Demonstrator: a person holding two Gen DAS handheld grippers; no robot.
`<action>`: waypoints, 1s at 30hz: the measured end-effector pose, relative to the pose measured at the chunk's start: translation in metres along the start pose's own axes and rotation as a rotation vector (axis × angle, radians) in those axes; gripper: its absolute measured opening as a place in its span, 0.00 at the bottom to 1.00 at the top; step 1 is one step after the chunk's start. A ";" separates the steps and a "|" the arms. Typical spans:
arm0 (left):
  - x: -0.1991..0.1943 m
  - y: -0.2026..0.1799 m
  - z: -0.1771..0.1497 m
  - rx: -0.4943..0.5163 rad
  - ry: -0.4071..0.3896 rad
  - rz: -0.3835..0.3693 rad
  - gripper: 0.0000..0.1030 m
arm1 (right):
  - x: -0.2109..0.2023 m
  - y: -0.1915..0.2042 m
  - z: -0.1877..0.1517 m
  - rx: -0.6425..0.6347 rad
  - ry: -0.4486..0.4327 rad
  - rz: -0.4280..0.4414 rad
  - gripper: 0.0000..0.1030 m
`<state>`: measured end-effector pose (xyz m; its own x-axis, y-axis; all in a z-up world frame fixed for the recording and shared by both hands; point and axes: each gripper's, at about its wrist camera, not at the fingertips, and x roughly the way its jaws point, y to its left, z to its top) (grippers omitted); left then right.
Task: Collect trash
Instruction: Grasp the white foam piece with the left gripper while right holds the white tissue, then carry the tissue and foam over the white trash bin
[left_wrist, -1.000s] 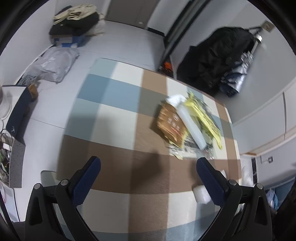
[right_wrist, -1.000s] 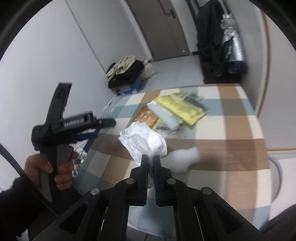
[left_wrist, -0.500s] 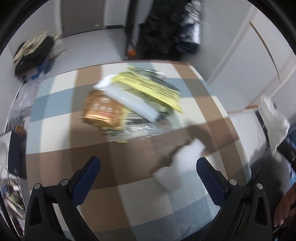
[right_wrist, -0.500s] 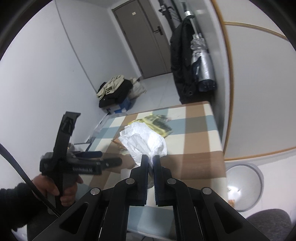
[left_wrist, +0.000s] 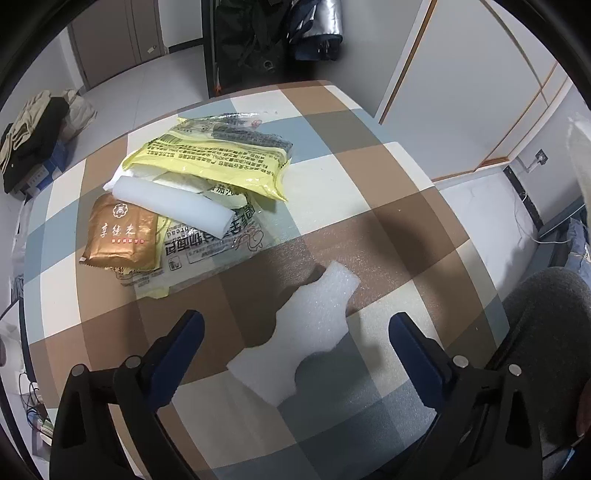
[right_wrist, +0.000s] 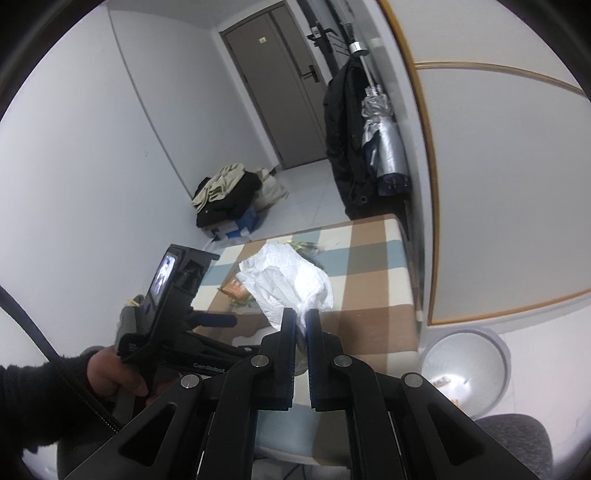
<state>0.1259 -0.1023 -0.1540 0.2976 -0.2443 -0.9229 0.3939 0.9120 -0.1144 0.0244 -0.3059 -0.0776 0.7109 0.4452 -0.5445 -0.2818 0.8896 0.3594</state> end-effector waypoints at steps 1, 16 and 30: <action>0.001 0.000 0.000 0.002 0.008 0.019 0.89 | 0.000 -0.001 0.000 0.008 0.000 0.002 0.05; 0.000 -0.001 -0.005 -0.030 0.040 -0.041 0.34 | 0.001 -0.007 -0.003 0.027 0.002 0.052 0.05; -0.031 0.012 -0.012 -0.127 -0.065 -0.038 0.33 | 0.007 0.001 -0.001 0.008 0.036 0.054 0.05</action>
<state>0.1105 -0.0797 -0.1313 0.3413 -0.2968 -0.8919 0.2940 0.9349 -0.1987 0.0285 -0.3016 -0.0812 0.6710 0.4958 -0.5513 -0.3137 0.8636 0.3948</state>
